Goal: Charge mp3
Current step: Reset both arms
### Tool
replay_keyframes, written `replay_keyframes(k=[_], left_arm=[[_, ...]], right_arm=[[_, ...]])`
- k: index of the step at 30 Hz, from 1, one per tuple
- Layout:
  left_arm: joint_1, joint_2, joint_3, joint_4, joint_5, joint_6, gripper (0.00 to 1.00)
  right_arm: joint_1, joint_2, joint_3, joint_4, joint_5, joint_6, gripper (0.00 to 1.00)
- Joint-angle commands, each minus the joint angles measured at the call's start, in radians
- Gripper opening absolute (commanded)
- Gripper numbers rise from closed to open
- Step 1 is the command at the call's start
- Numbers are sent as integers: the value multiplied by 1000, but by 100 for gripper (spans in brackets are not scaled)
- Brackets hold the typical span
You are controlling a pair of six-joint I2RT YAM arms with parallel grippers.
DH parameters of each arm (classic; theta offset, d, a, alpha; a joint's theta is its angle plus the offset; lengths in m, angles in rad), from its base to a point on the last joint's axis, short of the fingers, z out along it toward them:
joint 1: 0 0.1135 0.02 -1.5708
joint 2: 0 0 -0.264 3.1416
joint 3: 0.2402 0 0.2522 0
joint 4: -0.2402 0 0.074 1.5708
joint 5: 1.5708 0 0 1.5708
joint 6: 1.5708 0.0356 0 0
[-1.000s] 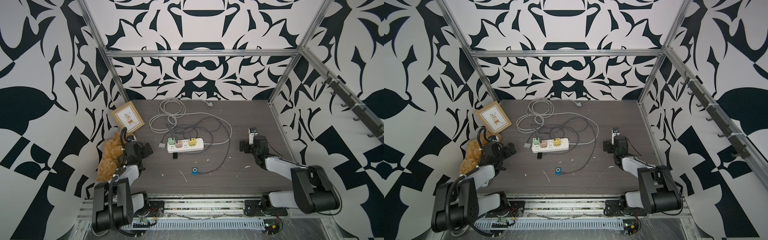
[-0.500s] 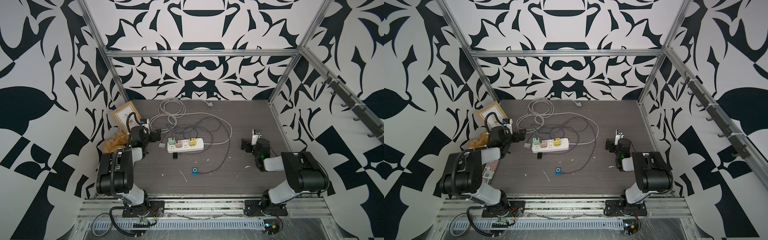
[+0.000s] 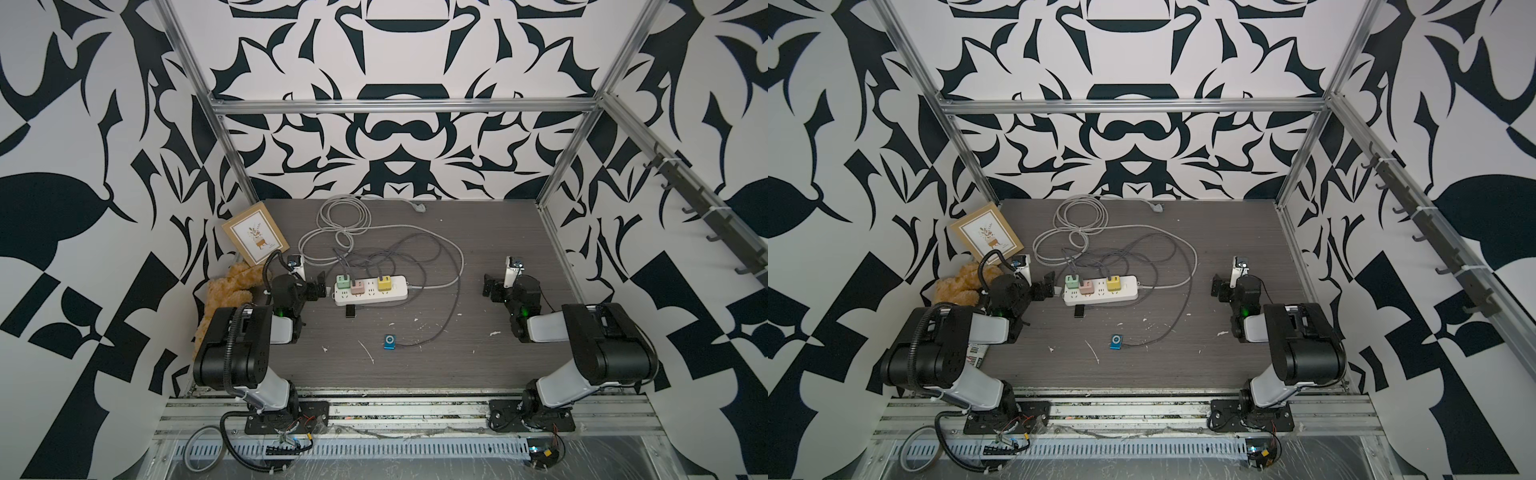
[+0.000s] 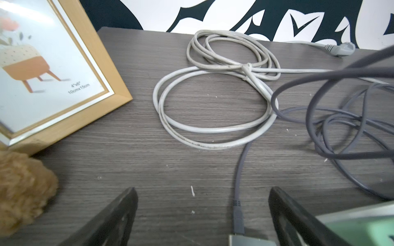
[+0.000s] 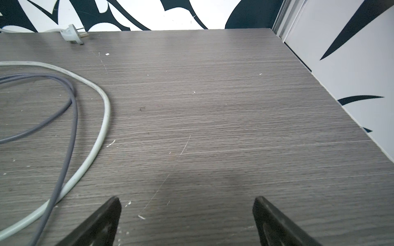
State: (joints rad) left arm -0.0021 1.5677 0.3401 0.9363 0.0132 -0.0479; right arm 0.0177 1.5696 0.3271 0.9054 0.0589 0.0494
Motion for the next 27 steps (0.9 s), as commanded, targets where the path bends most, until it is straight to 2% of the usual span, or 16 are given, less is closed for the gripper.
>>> replay_keyframes(k=[1, 9, 22, 24, 26, 27], left_arm=[[2, -7, 4, 35, -19, 3, 99], [2, -8, 4, 34, -19, 4, 99], [2, -7, 15, 17, -18, -1, 99], [3, -3, 46, -35, 67, 37, 99], [15, -14, 37, -48, 137, 42, 99], [34, -13, 23, -25, 275, 74, 99]], right_arm=[[6, -23, 1, 45, 21, 7, 100], [7, -20, 24, 5, -34, -20, 100], [7, -18, 26, 4, -37, -19, 100], [10, -18, 25, 5, -42, -24, 100], [21, -28, -11, 59, -191, -105, 100], [23, -34, -46, 118, -254, -136, 100]])
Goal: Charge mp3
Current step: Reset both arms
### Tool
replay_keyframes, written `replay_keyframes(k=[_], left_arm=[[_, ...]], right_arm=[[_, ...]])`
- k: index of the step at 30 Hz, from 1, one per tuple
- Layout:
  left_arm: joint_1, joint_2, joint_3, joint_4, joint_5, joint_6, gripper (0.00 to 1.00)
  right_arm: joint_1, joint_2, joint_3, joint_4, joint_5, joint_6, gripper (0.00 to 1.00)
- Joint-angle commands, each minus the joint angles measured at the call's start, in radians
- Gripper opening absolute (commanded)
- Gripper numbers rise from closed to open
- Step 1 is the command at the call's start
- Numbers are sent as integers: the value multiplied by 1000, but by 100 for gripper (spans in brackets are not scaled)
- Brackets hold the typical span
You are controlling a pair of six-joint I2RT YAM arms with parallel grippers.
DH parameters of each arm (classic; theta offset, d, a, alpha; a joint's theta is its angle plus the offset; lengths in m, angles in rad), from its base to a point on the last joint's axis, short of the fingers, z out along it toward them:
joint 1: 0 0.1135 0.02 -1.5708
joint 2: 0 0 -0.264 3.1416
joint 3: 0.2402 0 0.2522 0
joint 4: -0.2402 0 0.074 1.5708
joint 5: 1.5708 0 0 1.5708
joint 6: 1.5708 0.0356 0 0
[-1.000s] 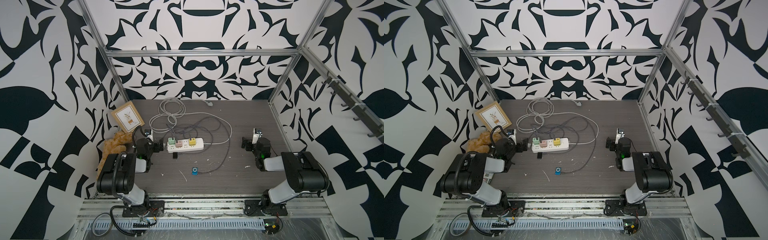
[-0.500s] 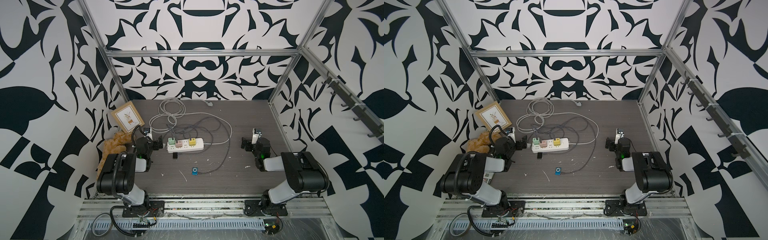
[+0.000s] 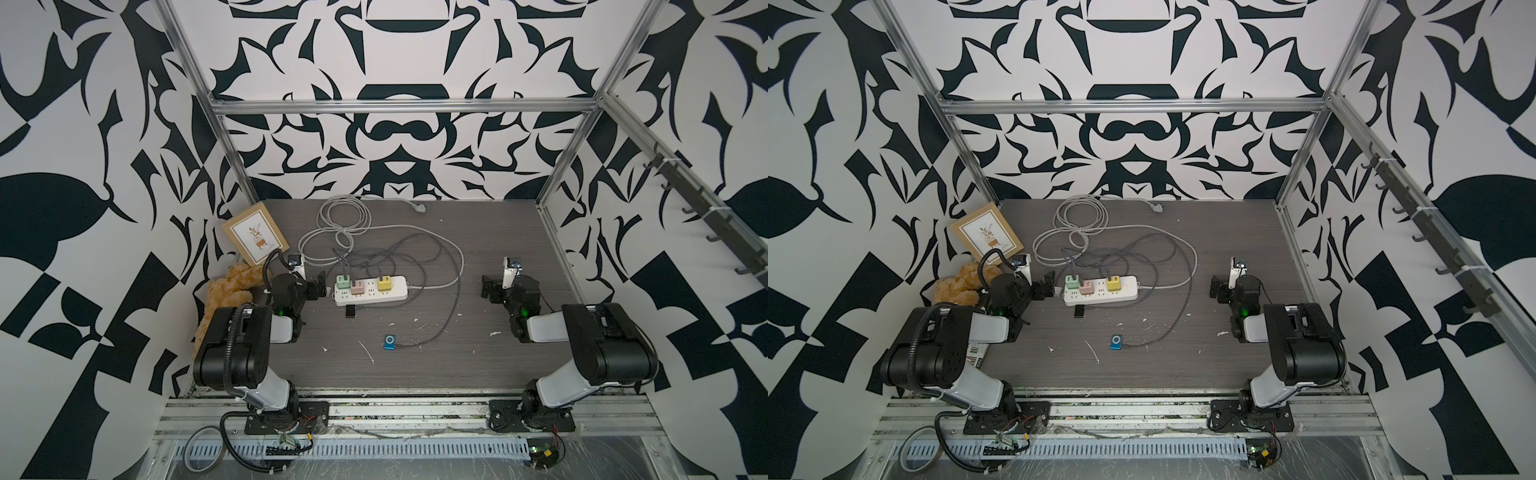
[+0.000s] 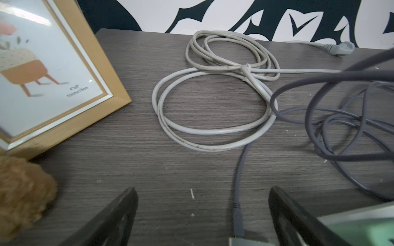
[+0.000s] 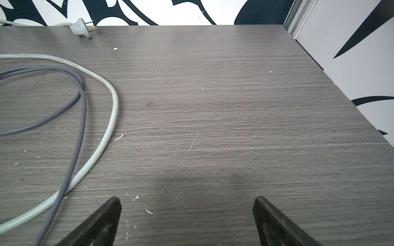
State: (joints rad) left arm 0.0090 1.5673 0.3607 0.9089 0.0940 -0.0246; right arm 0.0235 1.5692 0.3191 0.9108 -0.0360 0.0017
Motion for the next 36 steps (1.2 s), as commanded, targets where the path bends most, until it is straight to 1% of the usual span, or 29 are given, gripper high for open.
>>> replay_keyframes(k=[1, 2, 3, 4, 5, 6, 7, 8, 9, 10, 11, 12, 13, 14, 16, 17, 18, 19, 20, 22, 23, 24, 25, 26, 29, 36], left_arm=[[24, -11, -25, 63, 277, 81, 99], [24, -6, -45, 114, 278, 85, 99], [23, 0, -51, 141, 201, 51, 99], [24, 2, -41, 130, 43, -14, 99], [24, -8, -31, 92, -93, -69, 99], [18, -23, -29, 61, -63, -47, 99], [17, -19, -16, 38, 39, -7, 99], [18, -9, -8, 38, 152, 44, 99], [17, -10, -25, 68, 257, 86, 99], [17, -13, -44, 94, 253, 80, 99], [17, -6, -43, 111, 210, 65, 99], [19, 0, -35, 114, 87, 13, 99], [24, -6, -24, 80, -73, -63, 99], [24, -22, -30, 59, -63, -54, 99], [23, -14, -20, 51, 46, -8, 99], [24, -4, -15, 65, 93, 11, 99], [23, 2, 0, 53, 132, 27, 99], [23, -7, 15, 3, 142, 28, 99], [24, -15, 20, -24, 131, 25, 99], [23, -5, 15, 2, 111, 17, 99], [24, 0, 9, 22, 110, 15, 99], [24, -3, 12, 17, 110, 15, 99], [24, -6, 15, 1, 115, 16, 99], [24, -6, 16, -1, 114, 17, 99], [24, -4, 13, 10, 112, 15, 99], [23, -4, 14, 10, 112, 16, 99]], right_arm=[[18, -37, -78, 171, -166, -91, 100], [17, -29, -103, 231, -135, -77, 100], [18, -14, -120, 290, -19, -29, 100], [18, -3, -121, 313, 174, 48, 100], [17, -5, -114, 291, 305, 106, 100], [17, -25, -103, 243, 220, 75, 100], [19, -30, -75, 192, 3, -11, 99], [27, -26, -51, 151, -159, -104, 95], [11, -34, -66, 168, -155, -70, 96], [-14, -36, -89, 203, -139, -38, 97], [-22, -21, -106, 255, -76, -6, 98], [-21, -2, -114, 305, 62, 53, 99], [-22, -3, -106, 283, 172, 105, 99], [-22, -19, -87, 218, 158, 95, 99], [-12, -20, -11, 89, -69, -1, 98], [-3, -12, 16, 47, -112, -44, 99], [0, -23, 17, 25, -40, -17, 99], [0, -20, 29, 4, 97, 46, 100], [0, -21, 17, 30, 102, 43, 100], [1, -11, 37, 9, 37, 20, 100], [1, -19, 29, 5, 36, 19, 100], [1, -25, 19, 17, 52, 19, 100], [1, -20, 21, 25, 95, 47, 100], [2, -14, 18, 36, 100, 45, 100], [5, -14, 39, -7, 57, 24, 100], [6, -15, 27, 16, 50, 17, 100]])
